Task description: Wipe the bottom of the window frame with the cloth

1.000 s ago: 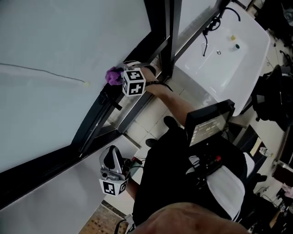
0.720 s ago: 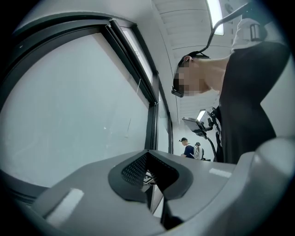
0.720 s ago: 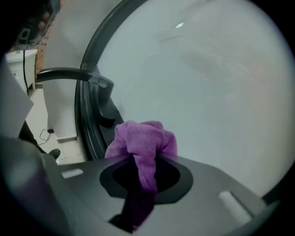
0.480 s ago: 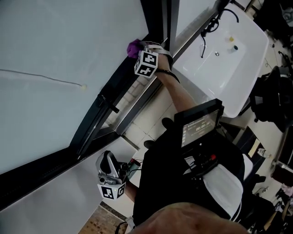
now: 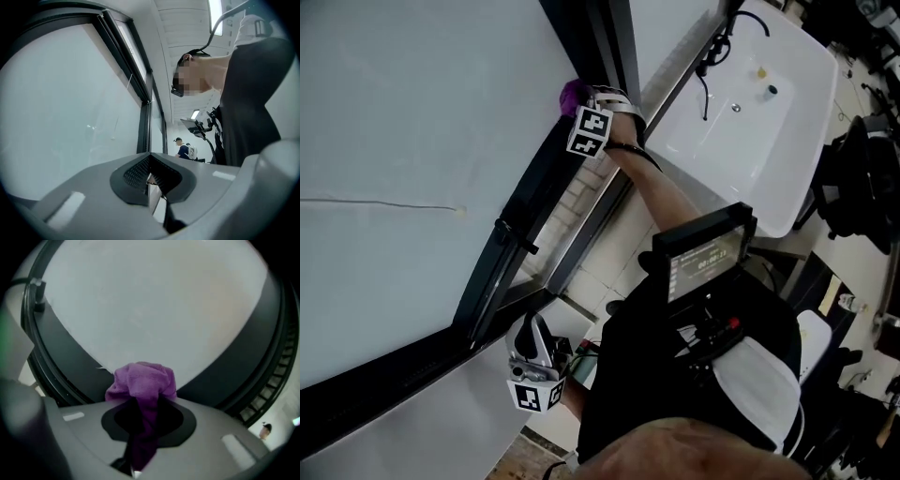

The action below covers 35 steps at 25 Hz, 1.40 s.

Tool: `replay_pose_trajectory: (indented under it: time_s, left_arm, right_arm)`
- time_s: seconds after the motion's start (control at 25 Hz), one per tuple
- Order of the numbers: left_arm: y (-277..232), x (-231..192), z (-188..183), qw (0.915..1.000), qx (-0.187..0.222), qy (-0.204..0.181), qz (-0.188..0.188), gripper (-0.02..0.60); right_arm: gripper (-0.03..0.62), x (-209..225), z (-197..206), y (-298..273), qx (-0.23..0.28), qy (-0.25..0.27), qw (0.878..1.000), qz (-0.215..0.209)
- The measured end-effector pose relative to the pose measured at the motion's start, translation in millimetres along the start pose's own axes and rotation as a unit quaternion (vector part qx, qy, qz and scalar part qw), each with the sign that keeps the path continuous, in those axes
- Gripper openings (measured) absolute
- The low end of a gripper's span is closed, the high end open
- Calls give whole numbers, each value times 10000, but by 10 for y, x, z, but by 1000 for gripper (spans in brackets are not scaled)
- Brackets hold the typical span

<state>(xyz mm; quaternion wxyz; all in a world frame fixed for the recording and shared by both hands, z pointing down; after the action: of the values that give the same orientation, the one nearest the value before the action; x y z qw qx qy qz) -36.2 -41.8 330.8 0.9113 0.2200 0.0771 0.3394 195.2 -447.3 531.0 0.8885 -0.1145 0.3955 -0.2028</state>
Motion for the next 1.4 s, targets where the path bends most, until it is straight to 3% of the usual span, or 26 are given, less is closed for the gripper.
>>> replay_pose_trajectory:
  time_s: [0.2,0.4,0.56,0.72,0.84,0.92,1.0,1.08,1.16,1.2,1.24,1.28,1.4]
  left_arm:
    - [-33,90,88,9999,-69,109,92,2]
    - [-45,88,32,10000,19,26,60,2]
    - [26,29,46,9999,47,74,-85,2]
    - [76,35,0,9999,117,63,-66,2]
    - [125,-16,-11,9997,188,139,-93,2]
    - [164,-13,-29,9995,233,178,-95,2]
    - [193,-46,-74,9993,313,160,-80,2]
    - [229,-84,-111,9992,358,134,-84,2]
    - [273,-113,-124,9992,346,164,-61,2]
    - [293,-130,-130,9992,350,201,-41,2]
    - [312,-145,-143,9990,371,243,-17,2]
    - [325,-150,-164,9988,407,279,18,2]
    - [333,-92,-203,9980,491,333,225,2]
  right_arm:
    - [69,-43,-47,-97,-240,726,9968,248]
    - [67,53,20,19,-898,748,9931,51]
    - [72,180,-92,36,-839,1183,9884,447]
    - [69,167,-43,97,-935,1049,9897,259]
    - [71,127,-5,-34,-850,1419,9857,317]
    - [58,4,120,8,-1083,1420,9839,84]
    - [66,-66,280,299,-1494,919,9837,-407]
    - [71,-74,371,753,-1458,405,9864,-634]
    - [72,-94,327,1268,-643,-355,9962,-471]
    - [72,-114,258,1520,-77,-905,9952,-370]
    - [72,-138,172,1752,492,-1523,9866,-313]
    - [72,-161,75,1954,1020,-2153,9707,-310]
    - [72,-226,-336,2400,2401,-3595,8993,-660]
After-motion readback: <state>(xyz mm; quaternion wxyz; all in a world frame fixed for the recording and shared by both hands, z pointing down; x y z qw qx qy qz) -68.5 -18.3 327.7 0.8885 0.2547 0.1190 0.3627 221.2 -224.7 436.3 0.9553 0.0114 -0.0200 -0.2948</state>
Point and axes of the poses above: the fingertips, and each gripper's own axes: y backward along the fingers, x to its right, z out of its underside, the point moved 1 cm from there along y, backward along the fingers, and after that the axes turned 15 degrees about x, right-handed, at the moved point
